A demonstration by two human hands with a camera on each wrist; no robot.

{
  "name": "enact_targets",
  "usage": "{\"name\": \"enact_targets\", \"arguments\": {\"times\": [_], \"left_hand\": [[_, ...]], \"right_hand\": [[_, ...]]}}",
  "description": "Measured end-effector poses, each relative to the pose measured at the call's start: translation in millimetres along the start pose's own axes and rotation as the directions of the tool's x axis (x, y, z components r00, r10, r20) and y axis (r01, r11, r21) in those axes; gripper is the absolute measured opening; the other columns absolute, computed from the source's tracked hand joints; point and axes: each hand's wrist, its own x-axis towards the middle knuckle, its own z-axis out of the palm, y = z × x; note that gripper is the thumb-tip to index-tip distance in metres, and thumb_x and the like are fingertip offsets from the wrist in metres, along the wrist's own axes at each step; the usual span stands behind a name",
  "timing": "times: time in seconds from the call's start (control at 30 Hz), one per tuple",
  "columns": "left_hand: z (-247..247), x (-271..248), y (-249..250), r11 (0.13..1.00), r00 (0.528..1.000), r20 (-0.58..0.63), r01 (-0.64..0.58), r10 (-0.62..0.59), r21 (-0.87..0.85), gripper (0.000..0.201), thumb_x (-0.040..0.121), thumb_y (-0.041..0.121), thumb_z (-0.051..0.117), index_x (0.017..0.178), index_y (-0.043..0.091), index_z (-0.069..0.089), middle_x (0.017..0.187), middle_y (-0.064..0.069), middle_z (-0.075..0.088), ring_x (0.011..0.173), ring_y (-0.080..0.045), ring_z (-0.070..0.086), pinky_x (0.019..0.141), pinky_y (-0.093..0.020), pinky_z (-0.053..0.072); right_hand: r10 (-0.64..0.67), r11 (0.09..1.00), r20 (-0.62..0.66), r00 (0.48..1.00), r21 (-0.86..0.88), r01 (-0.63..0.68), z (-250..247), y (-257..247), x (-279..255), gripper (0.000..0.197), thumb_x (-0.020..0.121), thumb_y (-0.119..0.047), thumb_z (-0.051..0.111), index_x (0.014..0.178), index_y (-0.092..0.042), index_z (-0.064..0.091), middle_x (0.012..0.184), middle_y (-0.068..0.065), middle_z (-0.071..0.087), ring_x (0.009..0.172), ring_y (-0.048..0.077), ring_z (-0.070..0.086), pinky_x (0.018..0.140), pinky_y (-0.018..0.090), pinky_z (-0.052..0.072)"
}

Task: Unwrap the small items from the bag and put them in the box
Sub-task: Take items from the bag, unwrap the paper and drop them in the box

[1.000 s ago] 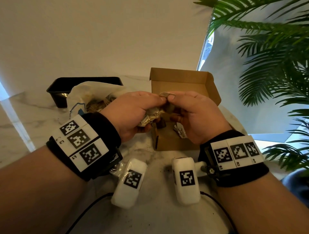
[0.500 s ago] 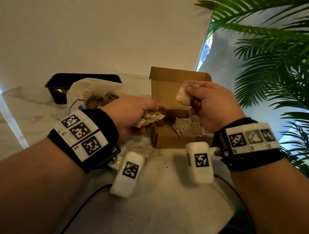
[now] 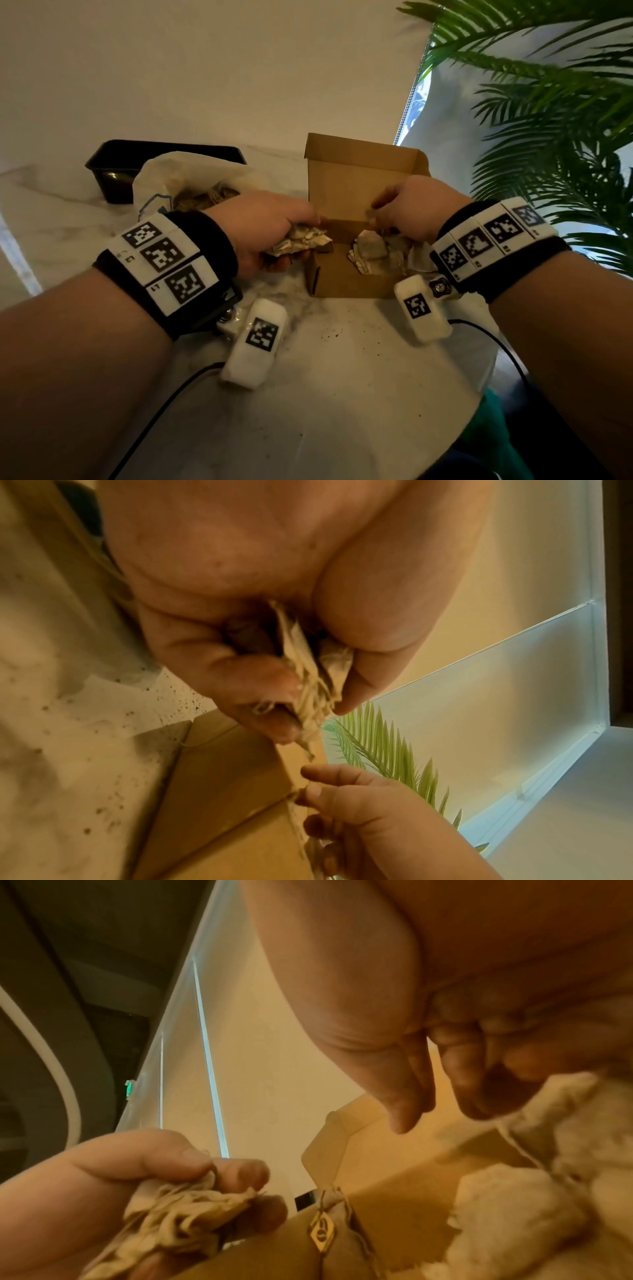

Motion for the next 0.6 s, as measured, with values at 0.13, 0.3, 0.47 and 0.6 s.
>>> {"name": "enact_targets", "arguments": {"times": [0.13,0.3,0.47,0.6], "left_hand": [[-0.2,1.1,-0.9,1.000,1.000,-0.006,-0.001,0.001,-0.011,0.029,0.097,0.028,0.060,0.119,0.011,0.071,0.112,-0.015,0.074,0.070,-0.015,0.064,0.045,-0.023,0.044],[1.6,-0.6,-1.6,0.995,1.000,-0.022,-0.024,0.022,-0.095,0.033,0.097,0.027,0.060,0.122,0.006,0.069,0.093,-0.011,0.069,0.065,-0.015,0.060,0.044,-0.022,0.042],[0.0,-2.5,3.9,0.942,0.997,-0.039,-0.074,0.065,-0.327,0.027,0.098,0.032,0.054,0.101,0.013,0.073,0.086,-0.009,0.068,0.062,-0.015,0.058,0.044,-0.020,0.039],[-1.8,-3.4,7.8,0.877,0.996,-0.037,-0.092,0.084,-0.473,0.051,0.100,0.051,0.042,0.098,0.011,0.073,0.084,-0.010,0.071,0.059,-0.020,0.060,0.045,-0.019,0.040]], "right_hand": [[0.012,0.960,-0.035,0.999,0.280,-0.002,3.1,-2.4,-0.9,0.019,0.096,-0.032,0.064,0.107,-0.018,0.068,0.101,0.002,0.070,0.089,0.020,0.069,0.076,0.034,0.061],[0.034,0.987,0.199,0.979,0.145,-0.064,11.4,-11.2,-0.6,0.041,0.098,-0.052,0.053,0.112,-0.016,0.067,0.100,0.005,0.072,0.088,0.023,0.073,0.085,0.040,0.062],[-0.020,0.856,-0.036,0.999,0.515,0.035,3.0,-22.8,5.6,0.026,0.098,-0.036,0.060,0.110,-0.013,0.066,0.097,0.004,0.073,0.089,0.019,0.072,0.081,0.037,0.060],[-0.019,0.330,-0.079,0.997,0.940,0.081,20.8,-28.1,2.3,0.013,0.096,-0.016,0.059,0.101,-0.018,0.071,0.097,0.006,0.071,0.082,0.020,0.068,0.060,0.031,0.053]]}}
